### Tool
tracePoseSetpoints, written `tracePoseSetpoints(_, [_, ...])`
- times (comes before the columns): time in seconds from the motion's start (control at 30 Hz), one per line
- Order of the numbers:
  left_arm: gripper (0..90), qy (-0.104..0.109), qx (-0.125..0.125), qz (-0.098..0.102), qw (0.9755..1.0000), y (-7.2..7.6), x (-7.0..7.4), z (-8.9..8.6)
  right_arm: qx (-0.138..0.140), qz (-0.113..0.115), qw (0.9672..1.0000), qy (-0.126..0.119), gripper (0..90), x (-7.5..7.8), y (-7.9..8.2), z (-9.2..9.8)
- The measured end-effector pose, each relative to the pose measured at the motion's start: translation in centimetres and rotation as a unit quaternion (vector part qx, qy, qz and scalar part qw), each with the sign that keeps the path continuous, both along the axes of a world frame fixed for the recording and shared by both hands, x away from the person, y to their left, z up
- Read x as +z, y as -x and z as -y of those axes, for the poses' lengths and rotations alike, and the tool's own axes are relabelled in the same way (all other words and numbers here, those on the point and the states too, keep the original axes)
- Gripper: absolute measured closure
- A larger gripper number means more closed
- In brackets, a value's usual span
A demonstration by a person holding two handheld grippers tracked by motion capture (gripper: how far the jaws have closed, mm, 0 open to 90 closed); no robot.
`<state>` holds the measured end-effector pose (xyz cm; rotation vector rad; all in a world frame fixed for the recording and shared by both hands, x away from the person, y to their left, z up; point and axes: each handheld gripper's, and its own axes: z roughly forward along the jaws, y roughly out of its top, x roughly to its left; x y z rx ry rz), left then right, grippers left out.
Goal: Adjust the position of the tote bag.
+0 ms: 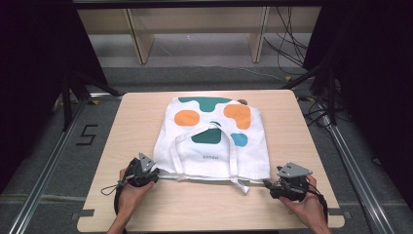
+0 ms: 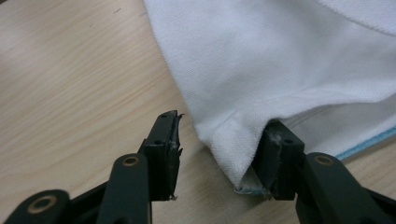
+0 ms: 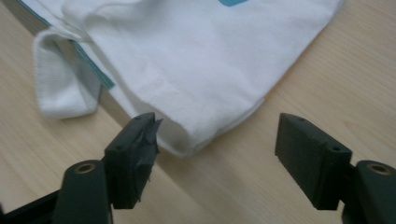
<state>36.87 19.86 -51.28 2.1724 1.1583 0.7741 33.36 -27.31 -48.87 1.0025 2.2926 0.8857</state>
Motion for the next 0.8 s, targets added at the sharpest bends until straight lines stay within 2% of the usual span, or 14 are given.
tracePoseSetpoints(0.03, [55.1, 0.006, 0.001, 0.001, 1.0000, 0.0, -0.1, 0.1, 0.002, -0.001, 0.9999, 0.011, 32.7, -0.1, -0.2, 0.0])
tracePoseSetpoints(0.07, [56.3, 0.000, -0.004, 0.000, 1.0000, 0.0, 0.0, 0.1, 0.001, 0.001, 0.9998, 0.018, 31.9, -0.2, -0.5, 0.0])
tracePoseSetpoints(0.1, [57.8, 0.002, -0.005, -0.002, 1.0000, 0.0, 0.0, 0.1, 0.001, -0.010, 0.9998, 0.015, 31.6, -0.2, -0.7, -0.1])
tracePoseSetpoints(0.23, [62.0, 0.015, -0.005, 0.000, 0.9999, -0.1, 0.1, 0.2, 0.013, -0.011, 0.9994, 0.029, 34.5, -0.3, -1.1, -0.3])
tracePoseSetpoints(0.27, [65.5, 0.008, -0.010, -0.004, 0.9999, 0.0, 0.2, 0.1, 0.021, -0.023, 0.9986, 0.043, 35.8, -0.4, -0.9, -0.9])
tracePoseSetpoints(0.33, [67.0, 0.013, -0.006, -0.001, 0.9999, 0.0, 0.1, 0.1, 0.023, -0.019, 0.9984, 0.047, 36.5, -0.4, -0.9, -1.0])
tracePoseSetpoints(0.37, [67.0, 0.004, -0.013, -0.004, 0.9999, 0.0, 0.3, 0.0, 0.027, -0.019, 0.9980, 0.054, 37.0, -0.4, -0.8, -1.2])
tracePoseSetpoints(0.4, [68.4, 0.012, -0.011, 0.000, 0.9999, 0.0, 0.3, 0.1, 0.034, -0.010, 0.9971, 0.067, 36.7, -0.5, -0.9, -1.4])
tracePoseSetpoints(0.47, [69.5, 0.011, -0.013, 0.000, 0.9999, 0.0, 0.4, -0.1, 0.036, -0.018, 0.9963, 0.077, 36.9, -0.4, -1.0, -1.6])
tracePoseSetpoints(0.63, [72.2, 0.029, -0.008, 0.005, 0.9995, 0.0, 0.8, -0.4, 0.046, -0.023, 0.9940, 0.096, 37.4, -0.7, -0.7, -2.3])
tracePoseSetpoints(0.7, [72.7, 0.023, -0.014, 0.002, 0.9996, 0.0, 0.9, -0.5, 0.046, -0.028, 0.9935, 0.100, 36.6, -0.8, -0.8, -2.4])
tracePoseSetpoints(0.73, [73.2, 0.020, -0.016, 0.005, 0.9997, 0.0, 1.0, -0.5, 0.040, -0.029, 0.9948, 0.089, 37.2, -0.8, -0.9, -2.4])
tracePoseSetpoints(0.77, [73.6, 0.036, -0.011, 0.009, 0.9992, 0.1, 1.0, -0.4, 0.039, -0.028, 0.9955, 0.081, 37.9, -0.6, -1.0, -2.3])
tracePoseSetpoints(0.8, [74.4, 0.030, -0.016, 0.007, 0.9994, 0.1, 1.3, -0.6, 0.036, -0.029, 0.9967, 0.067, 39.3, -0.4, -1.0, -2.2])
